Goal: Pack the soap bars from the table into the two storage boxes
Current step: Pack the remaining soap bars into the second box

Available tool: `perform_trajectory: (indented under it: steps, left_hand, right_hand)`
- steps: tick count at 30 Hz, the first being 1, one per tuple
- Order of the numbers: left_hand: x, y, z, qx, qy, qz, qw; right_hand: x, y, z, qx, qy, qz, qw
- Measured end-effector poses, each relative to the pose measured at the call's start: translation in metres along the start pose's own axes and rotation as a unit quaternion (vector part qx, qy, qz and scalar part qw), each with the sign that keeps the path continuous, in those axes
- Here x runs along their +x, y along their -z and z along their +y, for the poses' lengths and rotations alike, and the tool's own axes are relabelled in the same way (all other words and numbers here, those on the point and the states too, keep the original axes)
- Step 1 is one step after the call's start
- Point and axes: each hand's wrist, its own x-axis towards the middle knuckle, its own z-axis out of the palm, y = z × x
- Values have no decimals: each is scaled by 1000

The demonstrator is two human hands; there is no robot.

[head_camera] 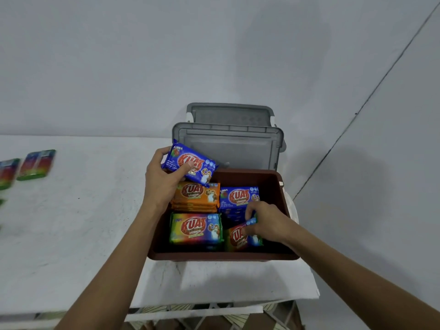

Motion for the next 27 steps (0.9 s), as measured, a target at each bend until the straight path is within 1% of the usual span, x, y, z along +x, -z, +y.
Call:
perform_trajectory:
  steps: [4, 7, 11, 16, 20, 23, 25, 27]
  left_hand:
    - [-1, -1, -1, 11, -3, 0, 1000]
    - [-1, -4, 0, 32, -12, -4, 999]
    - [-2, -4, 1, 32, -12, 4, 999]
    - [-3, -3, 0, 37, -13, 1, 999]
    - [-5, -3, 2, 51, -21, -14, 998]
    - [-7, -4, 5, 52, -21, -19, 998]
    - [-8, -5, 6, 55, -18, -21, 998]
    - [-8, -6, 7, 63, -18, -31, 997]
  right_hand:
    - [4, -3, -1, -107, -22, -15, 994]
    - [11, -8, 2, -206, -15, -27, 978]
    - [24, -17, 3, -267, -4, -38, 963]
    - [27, -15, 2, -257, -6, -44, 965]
    - [17, -4, -4, -267, 22, -34, 963]
    - [8, 14, -9, -259, 48, 23, 964]
    - [4, 27, -12, -210, 72, 54, 973]
    - [2, 40, -16, -136, 104, 97, 980]
